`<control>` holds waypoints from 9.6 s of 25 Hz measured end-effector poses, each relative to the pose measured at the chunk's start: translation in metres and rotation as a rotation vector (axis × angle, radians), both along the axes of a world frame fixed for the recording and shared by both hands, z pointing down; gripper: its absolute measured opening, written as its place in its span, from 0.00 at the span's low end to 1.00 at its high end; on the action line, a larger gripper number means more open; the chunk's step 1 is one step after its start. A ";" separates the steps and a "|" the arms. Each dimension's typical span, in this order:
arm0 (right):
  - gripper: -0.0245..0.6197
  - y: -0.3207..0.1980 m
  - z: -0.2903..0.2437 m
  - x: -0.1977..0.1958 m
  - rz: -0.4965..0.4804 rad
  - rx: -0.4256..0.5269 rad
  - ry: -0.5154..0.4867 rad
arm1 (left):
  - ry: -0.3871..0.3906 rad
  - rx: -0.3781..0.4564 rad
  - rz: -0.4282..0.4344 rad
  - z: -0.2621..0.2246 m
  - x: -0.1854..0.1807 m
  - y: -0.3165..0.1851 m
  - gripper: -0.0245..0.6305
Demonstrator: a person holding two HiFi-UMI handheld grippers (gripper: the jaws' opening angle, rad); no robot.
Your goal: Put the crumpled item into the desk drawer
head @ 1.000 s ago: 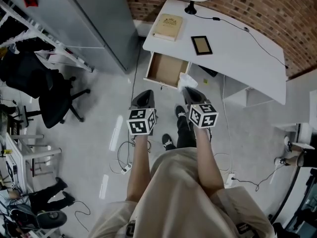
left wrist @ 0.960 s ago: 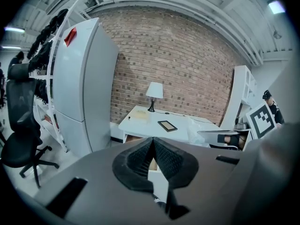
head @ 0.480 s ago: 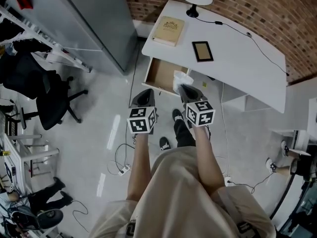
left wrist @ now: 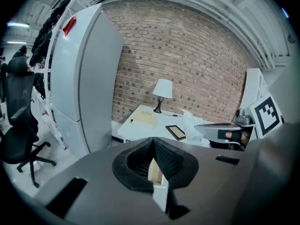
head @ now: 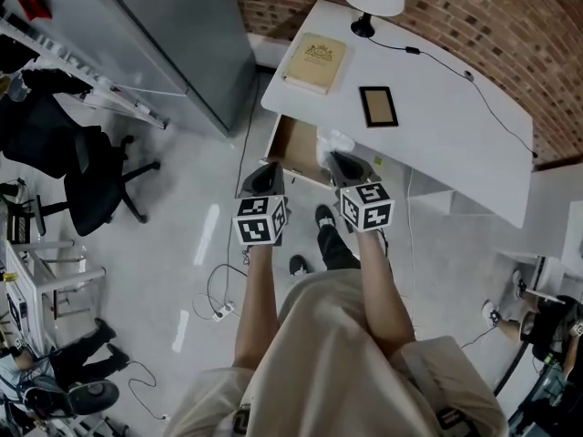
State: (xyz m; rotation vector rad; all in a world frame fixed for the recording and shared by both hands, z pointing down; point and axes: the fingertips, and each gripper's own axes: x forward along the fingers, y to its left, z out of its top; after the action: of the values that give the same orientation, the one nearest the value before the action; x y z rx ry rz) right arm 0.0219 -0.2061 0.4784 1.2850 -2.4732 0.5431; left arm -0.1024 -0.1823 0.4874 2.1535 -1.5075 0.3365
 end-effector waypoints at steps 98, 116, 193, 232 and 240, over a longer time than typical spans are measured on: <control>0.08 -0.117 0.469 -0.074 -0.889 -0.217 0.734 | 0.167 -0.286 -0.261 0.338 0.007 -0.071 0.06; 0.15 -0.116 0.465 -0.063 -0.851 -0.230 0.729 | 0.145 -0.312 -0.281 0.352 0.007 -0.071 0.06; 0.15 0.134 0.036 0.044 -0.070 -0.052 0.124 | -0.052 0.049 0.143 0.011 0.077 0.122 0.06; 0.08 0.119 0.025 0.035 -0.057 -0.025 0.113 | -0.063 0.065 0.192 0.010 0.090 0.106 0.06; 0.08 0.117 0.026 0.029 -0.067 -0.031 0.110 | -0.062 0.057 0.197 0.014 0.088 0.104 0.06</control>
State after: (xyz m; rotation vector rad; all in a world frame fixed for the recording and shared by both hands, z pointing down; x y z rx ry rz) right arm 0.0514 -0.0892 0.5047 1.1836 -2.3983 0.4788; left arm -0.0146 -0.0788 0.5012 2.3633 -1.3547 0.4363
